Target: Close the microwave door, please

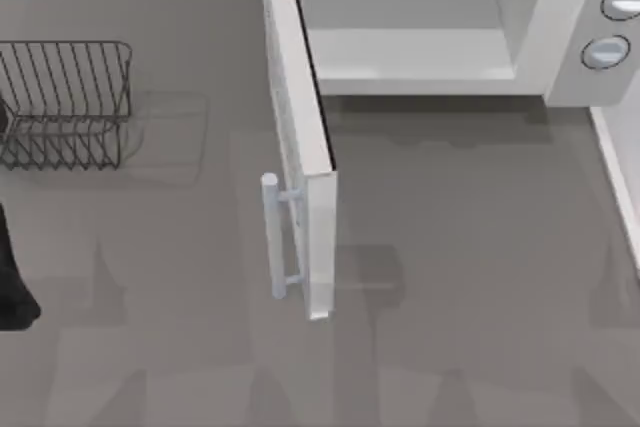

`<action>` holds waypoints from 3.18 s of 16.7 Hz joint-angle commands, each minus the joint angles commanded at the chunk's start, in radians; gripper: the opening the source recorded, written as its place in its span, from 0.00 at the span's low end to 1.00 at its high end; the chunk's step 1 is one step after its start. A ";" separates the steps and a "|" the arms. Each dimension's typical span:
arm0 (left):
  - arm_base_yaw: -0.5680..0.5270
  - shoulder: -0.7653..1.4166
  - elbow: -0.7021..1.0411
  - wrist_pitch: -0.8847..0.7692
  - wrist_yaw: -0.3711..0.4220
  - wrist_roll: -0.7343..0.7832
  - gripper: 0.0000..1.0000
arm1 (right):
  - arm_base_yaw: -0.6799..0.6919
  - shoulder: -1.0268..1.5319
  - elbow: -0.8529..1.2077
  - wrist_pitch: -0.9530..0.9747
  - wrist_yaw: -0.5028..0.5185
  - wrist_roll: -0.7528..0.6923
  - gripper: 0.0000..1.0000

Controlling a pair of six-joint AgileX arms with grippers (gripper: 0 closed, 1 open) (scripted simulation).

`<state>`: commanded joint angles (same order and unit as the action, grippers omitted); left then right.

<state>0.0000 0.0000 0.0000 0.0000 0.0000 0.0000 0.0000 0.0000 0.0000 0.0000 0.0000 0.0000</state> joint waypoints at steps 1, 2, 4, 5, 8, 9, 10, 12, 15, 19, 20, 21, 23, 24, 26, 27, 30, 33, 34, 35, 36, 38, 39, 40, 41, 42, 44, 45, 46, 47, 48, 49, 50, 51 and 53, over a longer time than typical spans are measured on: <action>0.000 0.000 0.000 0.000 0.000 0.000 1.00 | 0.000 0.000 0.000 0.000 0.000 0.000 1.00; 0.000 0.000 0.000 0.000 0.000 0.000 1.00 | 0.000 0.000 0.000 0.000 0.000 0.000 1.00; -0.009 0.029 0.024 -0.022 0.010 0.021 1.00 | 0.000 0.000 0.000 0.000 0.000 0.000 1.00; -0.018 0.059 0.049 -0.044 0.020 0.041 1.00 | 0.000 0.000 0.000 0.000 0.000 0.000 1.00; -0.057 0.207 0.171 -0.156 0.060 0.135 1.00 | 0.000 0.000 0.000 0.000 0.000 0.000 1.00; -0.074 0.272 0.226 -0.208 0.075 0.174 1.00 | 0.000 0.000 0.000 0.000 0.000 0.000 1.00; -0.091 0.345 0.288 -0.266 0.092 0.216 1.00 | 0.000 0.000 0.000 0.000 0.000 0.000 1.00; -0.129 0.510 0.431 -0.402 0.127 0.304 1.00 | 0.000 0.000 0.000 0.000 0.000 0.000 1.00; -0.188 0.786 0.676 -0.641 0.182 0.441 1.00 | 0.000 0.000 0.000 0.000 0.000 0.000 1.00; -0.265 1.164 1.040 -0.982 0.257 0.613 1.00 | 0.000 0.000 0.000 0.000 0.000 0.000 1.00; -0.282 1.251 1.135 -1.061 0.275 0.652 1.00 | 0.000 0.000 0.000 0.000 0.000 0.000 1.00; -0.298 1.334 1.230 -1.135 0.292 0.690 1.00 | 0.000 0.000 0.000 0.000 0.000 0.000 1.00; -0.326 1.483 1.421 -1.262 0.326 0.760 1.00 | 0.000 0.000 0.000 0.000 0.000 0.000 1.00; -0.338 1.547 1.515 -1.315 0.342 0.792 1.00 | 0.000 0.000 0.000 0.000 0.000 0.000 1.00; -0.359 1.655 1.691 -1.397 0.373 0.849 1.00 | 0.000 0.000 0.000 0.000 0.000 0.000 1.00; -0.367 1.698 1.770 -1.427 0.388 0.874 1.00 | 0.000 0.000 0.000 0.000 0.000 0.000 1.00; -0.384 1.784 1.949 -1.480 0.425 0.931 1.00 | 0.000 0.000 0.000 0.000 0.000 0.000 1.00; -0.391 1.817 2.032 -1.494 0.446 0.957 1.00 | 0.000 0.000 0.000 0.000 0.000 0.000 1.00; -0.392 1.819 2.039 -1.495 0.448 0.959 1.00 | 0.000 0.000 0.000 0.000 0.000 0.000 1.00; -0.392 1.819 2.039 -1.495 0.448 0.959 1.00 | 0.000 0.000 0.000 0.000 0.000 0.000 1.00; -0.392 1.819 2.039 -1.495 0.448 0.959 1.00 | 0.000 0.000 0.000 0.000 0.000 0.000 1.00; -0.386 1.815 2.037 -1.493 0.446 0.958 1.00 | 0.000 0.000 0.000 0.000 0.000 0.000 1.00; -0.388 1.815 2.034 -1.490 0.446 0.957 1.00 | 0.000 0.000 0.000 0.000 0.000 0.000 1.00; -0.394 1.815 2.020 -1.477 0.446 0.954 1.00 | 0.000 0.000 0.000 0.000 0.000 0.000 1.00; -0.402 1.814 1.999 -1.454 0.445 0.948 1.00 | 0.000 0.000 0.000 0.000 0.000 0.000 1.00; -0.411 1.813 1.970 -1.424 0.443 0.939 1.00 | 0.000 0.000 0.000 0.000 0.000 0.000 1.00; -0.431 1.810 1.904 -1.352 0.436 0.918 1.00 | 0.000 0.000 0.000 0.000 0.000 0.000 1.00; -0.442 1.809 1.869 -1.312 0.433 0.906 1.00 | 0.000 0.000 0.000 0.000 0.000 0.000 1.00; -0.453 1.809 1.834 -1.272 0.429 0.895 1.00 | 0.000 0.000 0.000 0.000 0.000 0.000 1.00; -0.463 1.808 1.800 -1.233 0.426 0.884 1.00 | 0.000 0.000 0.000 0.000 0.000 0.000 1.00; -0.473 1.808 1.771 -1.200 0.423 0.874 1.00 | 0.000 0.000 0.000 0.000 0.000 0.000 1.00; -0.480 1.808 1.749 -1.176 0.421 0.867 1.00 | 0.000 0.000 0.000 0.000 0.000 0.000 1.00; -0.484 1.808 1.736 -1.163 0.419 0.863 1.00 | 0.000 0.000 0.000 0.000 0.000 0.000 1.00; -0.485 1.808 1.733 -1.160 0.419 0.862 1.00 | 0.000 0.000 0.000 0.000 0.000 0.000 1.00; -0.485 1.808 1.733 -1.160 0.419 0.862 1.00 | 0.000 0.000 0.000 0.000 0.000 0.000 1.00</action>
<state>-0.4850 1.8079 1.7335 -1.1602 0.4189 0.8617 0.0000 0.0000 0.0000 0.0000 0.0000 0.0000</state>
